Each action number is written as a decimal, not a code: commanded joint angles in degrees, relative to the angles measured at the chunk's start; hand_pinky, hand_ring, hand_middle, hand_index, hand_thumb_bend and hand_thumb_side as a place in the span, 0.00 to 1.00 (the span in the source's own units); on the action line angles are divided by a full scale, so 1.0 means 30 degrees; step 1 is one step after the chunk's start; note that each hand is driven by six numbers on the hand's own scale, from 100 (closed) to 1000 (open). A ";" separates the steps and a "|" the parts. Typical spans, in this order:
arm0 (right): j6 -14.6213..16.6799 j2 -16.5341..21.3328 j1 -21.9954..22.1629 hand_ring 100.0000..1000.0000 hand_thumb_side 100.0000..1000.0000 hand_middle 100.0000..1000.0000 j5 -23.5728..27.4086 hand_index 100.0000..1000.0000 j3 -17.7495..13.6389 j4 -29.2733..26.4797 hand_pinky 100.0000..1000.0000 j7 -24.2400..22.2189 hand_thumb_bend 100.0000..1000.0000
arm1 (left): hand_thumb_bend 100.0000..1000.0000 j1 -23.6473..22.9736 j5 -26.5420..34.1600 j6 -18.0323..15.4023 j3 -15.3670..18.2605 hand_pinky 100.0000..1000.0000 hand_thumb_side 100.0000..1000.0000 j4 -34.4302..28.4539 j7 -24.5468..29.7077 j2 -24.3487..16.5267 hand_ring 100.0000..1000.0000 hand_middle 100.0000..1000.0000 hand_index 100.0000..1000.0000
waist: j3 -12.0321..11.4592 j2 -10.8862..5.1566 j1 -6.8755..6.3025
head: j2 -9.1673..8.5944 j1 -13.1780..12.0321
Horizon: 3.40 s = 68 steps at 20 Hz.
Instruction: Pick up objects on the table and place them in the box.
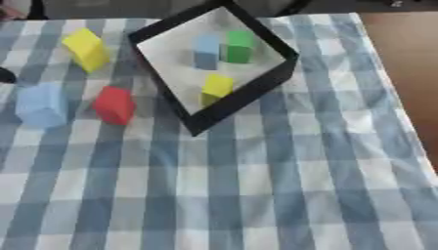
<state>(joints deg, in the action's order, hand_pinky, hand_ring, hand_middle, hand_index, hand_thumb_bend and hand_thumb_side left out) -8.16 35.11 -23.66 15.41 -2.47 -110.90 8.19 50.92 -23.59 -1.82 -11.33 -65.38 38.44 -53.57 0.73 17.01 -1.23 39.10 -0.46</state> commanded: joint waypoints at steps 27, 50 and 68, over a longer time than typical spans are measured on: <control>-0.0291 0.0328 0.0046 0.74 0.51 0.66 -0.0386 0.71 -0.0183 -0.0138 0.87 -0.0021 0.00 | 0.84 0.1257 -0.3412 -0.1133 -0.1317 0.84 0.24 0.3502 0.4129 0.1393 0.85 0.79 0.87 | 0.0172 -0.0216 -0.0115 | -0.0401 -0.0396; -0.0178 0.0434 0.0185 0.73 0.50 0.65 -0.0335 0.71 -0.0291 -0.0098 0.88 -0.0050 0.00 | 0.10 0.2328 -0.3011 -0.0255 -0.1201 0.65 0.00 -0.2140 0.3024 0.1133 0.65 0.58 0.66 | 0.0166 -0.0361 -0.0152 | -0.0131 -0.0287; 0.0105 0.0257 -0.1420 0.74 0.49 0.67 0.0108 0.72 0.0310 -0.0127 0.88 -0.0645 0.00 | 0.15 0.7289 -0.6656 -0.0562 -0.0882 0.63 0.00 0.0820 0.0680 0.7180 0.62 0.55 0.64 | 0.1452 -0.0387 -0.0294 | -0.0579 -0.0566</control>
<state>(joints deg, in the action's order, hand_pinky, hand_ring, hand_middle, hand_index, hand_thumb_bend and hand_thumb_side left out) -7.98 34.79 -27.08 15.41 -1.34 -110.38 6.50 71.22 -42.25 -3.40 -15.04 -63.65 41.49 -31.96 5.26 17.01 -1.51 38.31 -1.89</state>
